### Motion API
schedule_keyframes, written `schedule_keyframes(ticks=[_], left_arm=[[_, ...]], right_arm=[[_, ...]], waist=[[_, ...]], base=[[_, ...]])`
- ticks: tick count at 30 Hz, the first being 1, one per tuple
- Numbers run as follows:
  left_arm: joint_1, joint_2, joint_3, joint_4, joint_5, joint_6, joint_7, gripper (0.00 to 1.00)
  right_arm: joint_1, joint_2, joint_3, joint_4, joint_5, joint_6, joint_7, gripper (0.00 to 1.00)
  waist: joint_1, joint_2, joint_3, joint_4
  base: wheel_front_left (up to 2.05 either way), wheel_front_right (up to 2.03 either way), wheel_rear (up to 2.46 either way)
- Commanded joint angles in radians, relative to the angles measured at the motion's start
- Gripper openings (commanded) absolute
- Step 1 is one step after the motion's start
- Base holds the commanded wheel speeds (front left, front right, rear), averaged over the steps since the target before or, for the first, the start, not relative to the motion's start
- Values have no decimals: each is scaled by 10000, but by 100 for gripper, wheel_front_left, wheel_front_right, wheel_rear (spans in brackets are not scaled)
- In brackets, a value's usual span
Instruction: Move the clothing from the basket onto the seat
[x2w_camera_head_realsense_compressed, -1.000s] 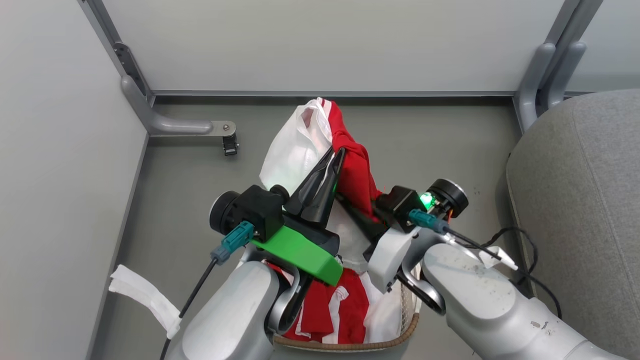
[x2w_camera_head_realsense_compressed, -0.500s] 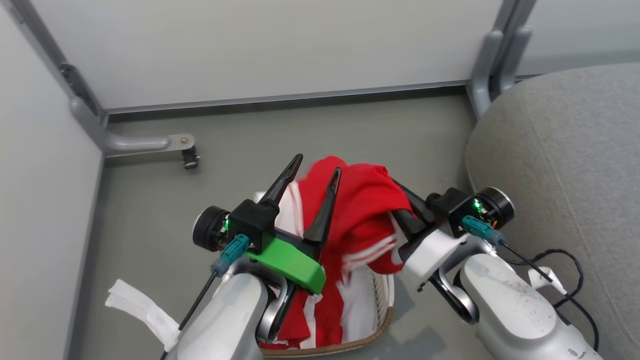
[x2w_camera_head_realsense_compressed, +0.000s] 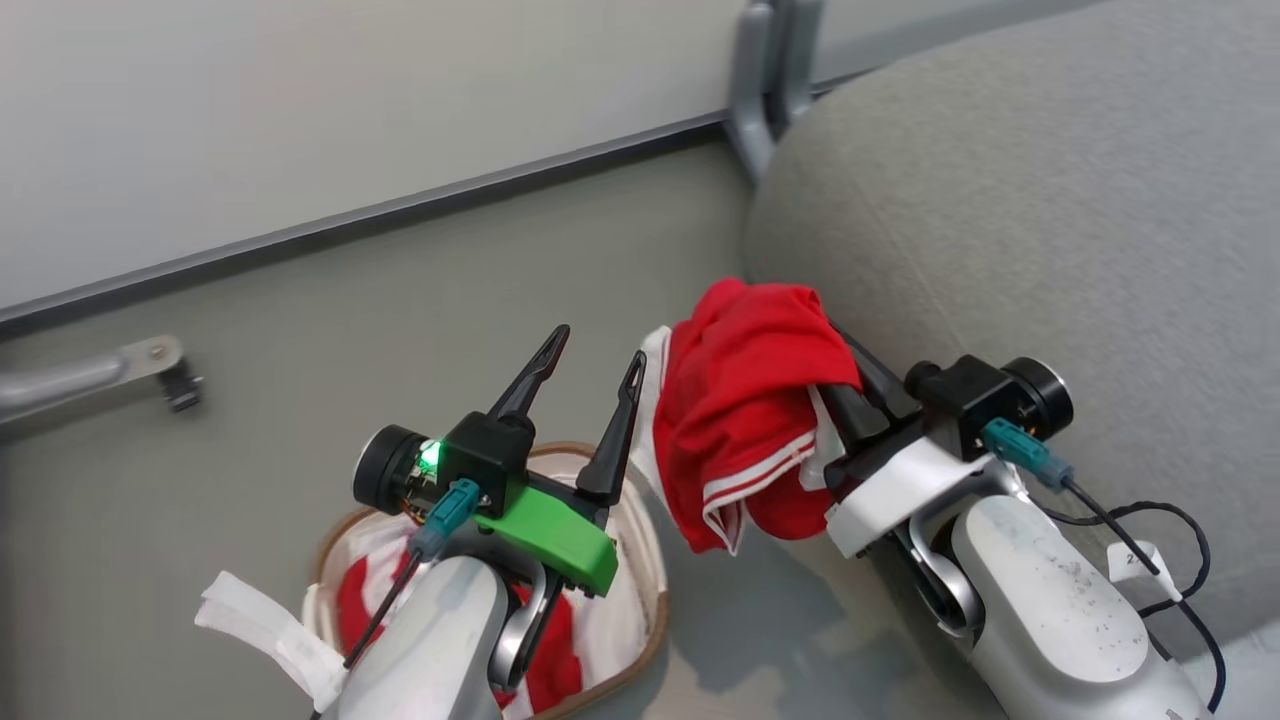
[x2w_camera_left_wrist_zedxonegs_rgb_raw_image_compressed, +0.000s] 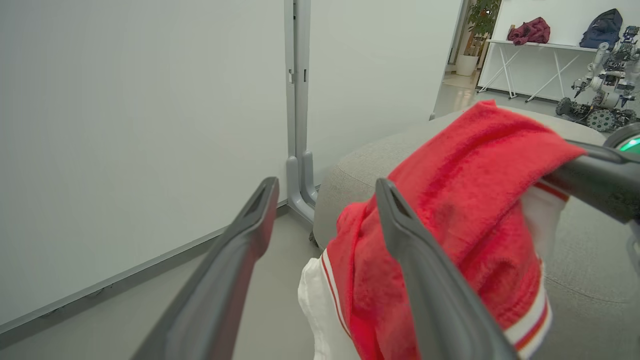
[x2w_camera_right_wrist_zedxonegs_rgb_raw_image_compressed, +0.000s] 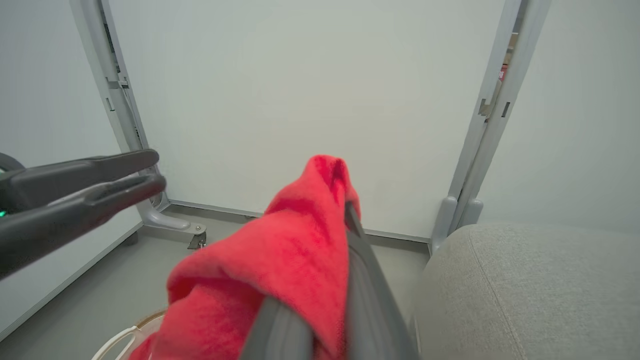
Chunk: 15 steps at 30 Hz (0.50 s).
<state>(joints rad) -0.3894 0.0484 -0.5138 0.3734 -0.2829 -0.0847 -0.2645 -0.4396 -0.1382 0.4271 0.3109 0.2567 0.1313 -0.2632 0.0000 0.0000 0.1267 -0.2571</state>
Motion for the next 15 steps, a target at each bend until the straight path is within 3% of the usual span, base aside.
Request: schedule_keyframes(ticks=[1,6,15], left_arm=[[87,48,103,74,178,-52,1,100],[130,51,142,221,253,-208,1,100],[-553,59,-959,782,-139,-407,1,100]], right_arm=[[119,61,-92,-90,-32,-10,-24,0],[229,99,-374,-228,-36,-10,-24,0],[855,76,-1834,-684,-437,-10,-24,0]], waist=[[0,0,487,-1671],[0,0,623,-2713],[0,0,892,-2990]], base=[[0,0,0],[0,0,0],[0,0,0]])
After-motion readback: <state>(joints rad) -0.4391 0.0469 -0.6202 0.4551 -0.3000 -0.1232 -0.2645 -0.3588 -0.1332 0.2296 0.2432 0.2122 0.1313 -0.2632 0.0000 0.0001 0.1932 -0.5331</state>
